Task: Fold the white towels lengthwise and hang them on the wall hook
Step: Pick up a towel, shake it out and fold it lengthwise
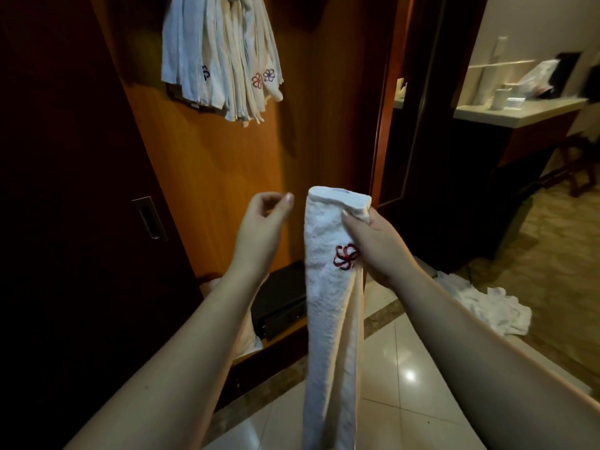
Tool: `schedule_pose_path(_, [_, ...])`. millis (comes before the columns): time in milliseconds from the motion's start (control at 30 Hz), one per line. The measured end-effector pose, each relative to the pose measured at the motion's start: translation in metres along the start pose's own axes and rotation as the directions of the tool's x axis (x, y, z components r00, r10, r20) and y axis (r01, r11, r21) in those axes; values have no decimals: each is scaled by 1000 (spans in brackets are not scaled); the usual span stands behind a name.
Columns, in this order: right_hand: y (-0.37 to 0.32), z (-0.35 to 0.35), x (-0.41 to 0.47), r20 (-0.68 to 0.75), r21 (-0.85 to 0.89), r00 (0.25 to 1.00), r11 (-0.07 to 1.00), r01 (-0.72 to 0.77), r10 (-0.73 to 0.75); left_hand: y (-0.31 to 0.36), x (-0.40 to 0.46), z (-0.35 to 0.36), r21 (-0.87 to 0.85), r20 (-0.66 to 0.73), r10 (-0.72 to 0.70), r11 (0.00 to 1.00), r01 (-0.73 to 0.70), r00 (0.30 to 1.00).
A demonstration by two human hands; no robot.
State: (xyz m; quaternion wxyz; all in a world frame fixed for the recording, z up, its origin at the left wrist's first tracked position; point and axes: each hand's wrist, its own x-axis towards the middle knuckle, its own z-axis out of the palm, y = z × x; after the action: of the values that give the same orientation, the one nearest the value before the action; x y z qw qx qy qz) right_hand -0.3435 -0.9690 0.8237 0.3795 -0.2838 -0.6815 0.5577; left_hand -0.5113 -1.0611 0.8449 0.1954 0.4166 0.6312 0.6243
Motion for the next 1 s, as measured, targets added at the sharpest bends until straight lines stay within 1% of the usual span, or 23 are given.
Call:
schedule_pose_path(33, [-5,-4,2,36,45,999,999,-1,-1,-4,1,2,18,68,-67,998,66,995])
schedule_pose_path(67, [-10,-7,5,74,89,997,996,-1,-6,-9,4,3,-33,178,-149,987,157,973])
schedule_pose_path(100, [-17,-10,8,109,127,994,992,1,-15,-13,7,4,-95,301,-200,967,238,932])
schedule_pose_path(133, [-23,-12,11,136,154,990,988,8,-29,-15,8,6,-148,406,-195,950,275,893])
schedule_pose_path(167, [-29,-13,14,153,172,987,985,18,-45,-15,9,8,-172,471,-166,946,275,867])
schedule_pose_path(233, [-40,-14,21,145,204,987,978,44,-75,-9,11,14,-217,504,-113,943,252,856])
schedule_pose_path(333, [-42,-23,29,117,266,989,963,54,-88,6,14,22,-302,492,-47,928,220,869])
schedule_pose_path(367, [-38,-28,31,144,310,986,950,31,-79,12,15,24,-334,487,-38,915,226,872])
schedule_pose_path(433, [-24,-36,30,246,391,969,917,-72,-28,21,19,28,-398,466,-50,879,260,883])
schedule_pose_path(500, [-2,-43,26,337,401,940,896,-190,48,32,26,30,-454,431,-100,835,311,897])
schedule_pose_path(533, [9,-45,24,365,384,929,897,-217,69,37,32,30,-477,415,-133,811,340,900])
schedule_pose_path(600, [28,-44,20,365,312,925,922,-227,105,47,43,30,-503,388,-202,771,391,899])
schedule_pose_path(700, [41,-37,16,277,119,942,966,-229,189,62,63,27,-486,298,-284,777,401,911])
schedule_pose_path(767, [42,-29,15,221,-62,958,983,-172,181,71,75,25,-472,229,-319,790,391,920])
schedule_pose_path(833, [43,-24,14,168,-197,973,973,-123,157,79,85,23,-443,181,-331,813,378,926])
schedule_pose_path(1000, [36,-18,16,93,-384,994,923,-25,65,92,101,23,-377,125,-355,847,375,927])
